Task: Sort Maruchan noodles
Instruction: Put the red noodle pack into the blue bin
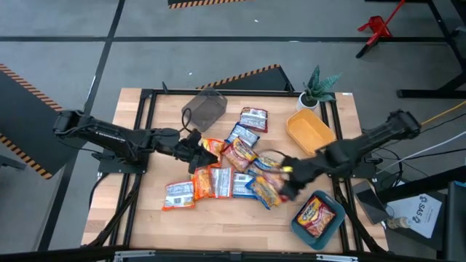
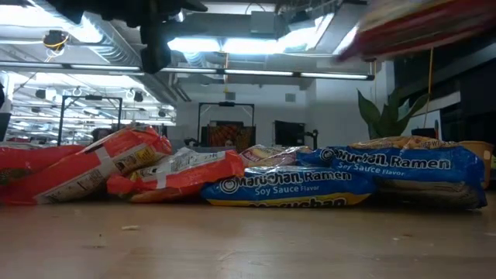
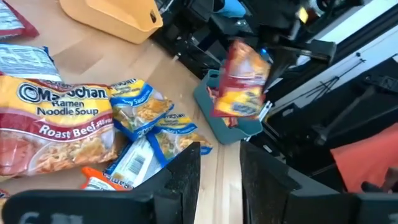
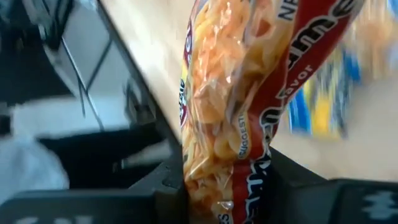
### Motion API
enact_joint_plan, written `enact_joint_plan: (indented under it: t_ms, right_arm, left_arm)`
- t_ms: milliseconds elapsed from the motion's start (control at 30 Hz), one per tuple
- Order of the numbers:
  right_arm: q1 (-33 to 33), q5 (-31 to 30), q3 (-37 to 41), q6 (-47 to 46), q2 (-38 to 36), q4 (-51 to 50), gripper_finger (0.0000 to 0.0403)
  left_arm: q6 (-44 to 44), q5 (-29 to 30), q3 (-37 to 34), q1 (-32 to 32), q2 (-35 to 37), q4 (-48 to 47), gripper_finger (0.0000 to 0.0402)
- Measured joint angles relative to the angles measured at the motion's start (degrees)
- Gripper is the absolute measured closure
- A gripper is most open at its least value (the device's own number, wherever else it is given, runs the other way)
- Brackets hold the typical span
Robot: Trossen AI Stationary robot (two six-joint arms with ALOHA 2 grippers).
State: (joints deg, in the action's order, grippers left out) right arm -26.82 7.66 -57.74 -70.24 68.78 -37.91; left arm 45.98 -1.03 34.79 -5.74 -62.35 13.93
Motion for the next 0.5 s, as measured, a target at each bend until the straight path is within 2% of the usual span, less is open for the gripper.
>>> enact_joint_plan:
  t_ms: [200, 300, 367, 500]
  right_arm:
    - [-10.99, 4.83, 0.00, 0.87, -5.53, -10.63, 0.0300]
    - [-15.02, 10.90, 0.02, 3.63, -5.86, -17.36, 0.0296]
    - [-17.01, 15.55, 0.04, 7.62, -5.61, -21.26, 0.0297]
    - [-19.83, 20.61, 0.07, 18.73, -4.73, -24.01, 0.0300]
  left_arm:
    - [-0.02, 1.50, 0.00, 0.08, 0.02, -0.02, 0.0294]
    - [-0.15, 2.47, 0.00, 0.11, 0.02, -0.14, 0.0294]
    - [-0.48, 3.05, 0.00, 0.09, 0.02, -0.39, 0.0294]
    - [-0.50, 3.66, 0.00, 0.11, 0.02, -0.66, 0.0294]
